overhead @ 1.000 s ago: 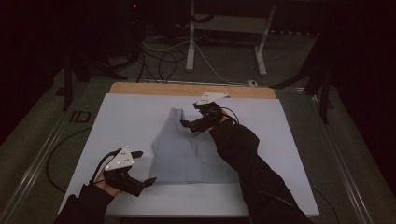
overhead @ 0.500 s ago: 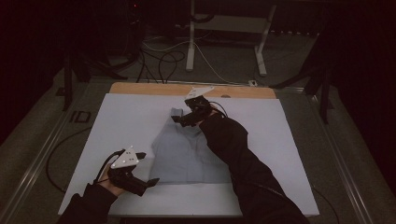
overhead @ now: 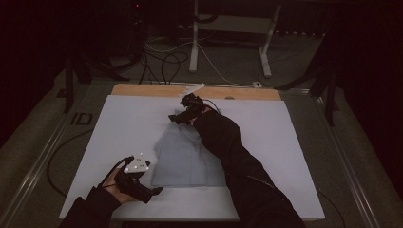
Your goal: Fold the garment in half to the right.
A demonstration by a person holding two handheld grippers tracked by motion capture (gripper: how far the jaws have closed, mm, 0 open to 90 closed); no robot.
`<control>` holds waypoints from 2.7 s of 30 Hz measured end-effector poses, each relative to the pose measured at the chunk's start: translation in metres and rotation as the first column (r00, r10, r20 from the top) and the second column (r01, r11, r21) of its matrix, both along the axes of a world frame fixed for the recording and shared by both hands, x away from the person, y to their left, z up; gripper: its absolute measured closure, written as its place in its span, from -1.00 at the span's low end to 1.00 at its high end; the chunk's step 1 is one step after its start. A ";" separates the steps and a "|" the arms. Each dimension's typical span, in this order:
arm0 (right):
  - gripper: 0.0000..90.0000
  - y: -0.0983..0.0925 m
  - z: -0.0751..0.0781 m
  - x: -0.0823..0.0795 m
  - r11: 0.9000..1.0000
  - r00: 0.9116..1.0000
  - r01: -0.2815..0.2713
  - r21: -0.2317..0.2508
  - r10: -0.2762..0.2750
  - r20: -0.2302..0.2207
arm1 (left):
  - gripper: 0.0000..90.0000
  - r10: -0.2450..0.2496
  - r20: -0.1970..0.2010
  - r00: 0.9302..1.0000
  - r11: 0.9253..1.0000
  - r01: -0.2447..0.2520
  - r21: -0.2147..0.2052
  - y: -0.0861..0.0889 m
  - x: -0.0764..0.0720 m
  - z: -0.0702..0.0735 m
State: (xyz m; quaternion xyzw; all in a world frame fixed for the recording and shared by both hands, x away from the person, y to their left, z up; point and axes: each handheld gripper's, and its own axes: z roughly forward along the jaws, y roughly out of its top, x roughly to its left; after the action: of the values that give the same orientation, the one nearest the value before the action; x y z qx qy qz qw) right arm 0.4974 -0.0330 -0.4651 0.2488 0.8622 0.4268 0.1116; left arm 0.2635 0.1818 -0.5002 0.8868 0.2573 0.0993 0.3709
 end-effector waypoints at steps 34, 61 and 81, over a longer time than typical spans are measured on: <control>0.26 0.042 -0.044 0.055 0.951 0.967 0.178 -0.253 -0.216 -0.132 | 0.05 -0.039 -0.090 0.995 0.992 0.049 0.113 -0.004 0.008 -0.025; 0.94 0.039 -0.033 0.052 0.935 0.984 0.154 -0.319 -0.176 -0.039 | 0.93 -0.022 -0.043 0.999 0.991 0.028 0.128 -0.011 0.013 -0.010; 0.94 0.025 -0.005 0.042 0.956 0.991 0.125 -0.265 -0.134 -0.015 | 0.93 -0.099 0.002 0.995 0.988 0.098 0.123 -0.027 0.009 0.019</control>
State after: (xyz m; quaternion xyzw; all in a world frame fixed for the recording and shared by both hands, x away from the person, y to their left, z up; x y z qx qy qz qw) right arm 0.5391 -0.0080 -0.4706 0.2947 0.8948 0.2961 0.1573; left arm 0.2729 0.1552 -0.4809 0.9191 0.2053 0.1000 0.3212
